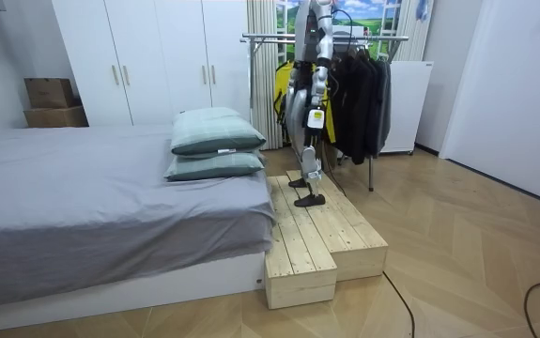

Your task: Hang clothes

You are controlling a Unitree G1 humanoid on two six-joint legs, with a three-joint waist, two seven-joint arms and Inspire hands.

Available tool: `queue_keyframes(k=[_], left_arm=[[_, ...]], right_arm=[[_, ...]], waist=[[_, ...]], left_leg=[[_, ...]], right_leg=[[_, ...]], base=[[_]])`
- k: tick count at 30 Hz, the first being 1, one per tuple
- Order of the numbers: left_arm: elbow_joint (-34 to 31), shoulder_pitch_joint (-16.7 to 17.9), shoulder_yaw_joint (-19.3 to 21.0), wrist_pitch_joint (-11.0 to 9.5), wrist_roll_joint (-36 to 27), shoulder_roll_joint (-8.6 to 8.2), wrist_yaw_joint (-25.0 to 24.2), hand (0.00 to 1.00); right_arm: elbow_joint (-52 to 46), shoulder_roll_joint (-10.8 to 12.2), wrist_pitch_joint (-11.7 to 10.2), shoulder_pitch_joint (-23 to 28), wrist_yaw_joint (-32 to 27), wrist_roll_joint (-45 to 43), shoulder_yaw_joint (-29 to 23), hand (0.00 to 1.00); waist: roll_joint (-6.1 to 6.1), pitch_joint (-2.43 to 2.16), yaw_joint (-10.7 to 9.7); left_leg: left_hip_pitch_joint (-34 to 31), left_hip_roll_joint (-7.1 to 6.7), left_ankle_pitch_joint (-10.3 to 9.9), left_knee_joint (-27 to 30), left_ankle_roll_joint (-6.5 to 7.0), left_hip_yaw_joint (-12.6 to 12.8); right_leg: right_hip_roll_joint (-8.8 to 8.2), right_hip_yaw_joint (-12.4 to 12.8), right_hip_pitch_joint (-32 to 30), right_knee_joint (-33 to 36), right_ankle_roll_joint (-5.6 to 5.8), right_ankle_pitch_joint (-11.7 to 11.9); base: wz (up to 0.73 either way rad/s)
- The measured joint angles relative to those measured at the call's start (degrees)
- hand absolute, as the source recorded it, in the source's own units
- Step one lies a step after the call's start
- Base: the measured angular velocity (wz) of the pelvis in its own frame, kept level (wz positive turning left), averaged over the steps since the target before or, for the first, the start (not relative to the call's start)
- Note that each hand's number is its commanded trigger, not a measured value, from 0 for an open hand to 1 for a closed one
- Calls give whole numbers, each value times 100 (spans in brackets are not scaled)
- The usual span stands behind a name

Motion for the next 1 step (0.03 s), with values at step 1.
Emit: queue_keyframes(k=[1], left_arm=[[-16, -4, -7, 4, 1, 1, 2, 0]], right_arm=[[0, 0, 16, -13, 0, -3, 0, 0]], waist=[[1, -1, -3]], left_leg=[[1, 0, 0, -5, 0, 3]], right_leg=[[0, 2, -2, 0, 0, 0]], base=[[0]])
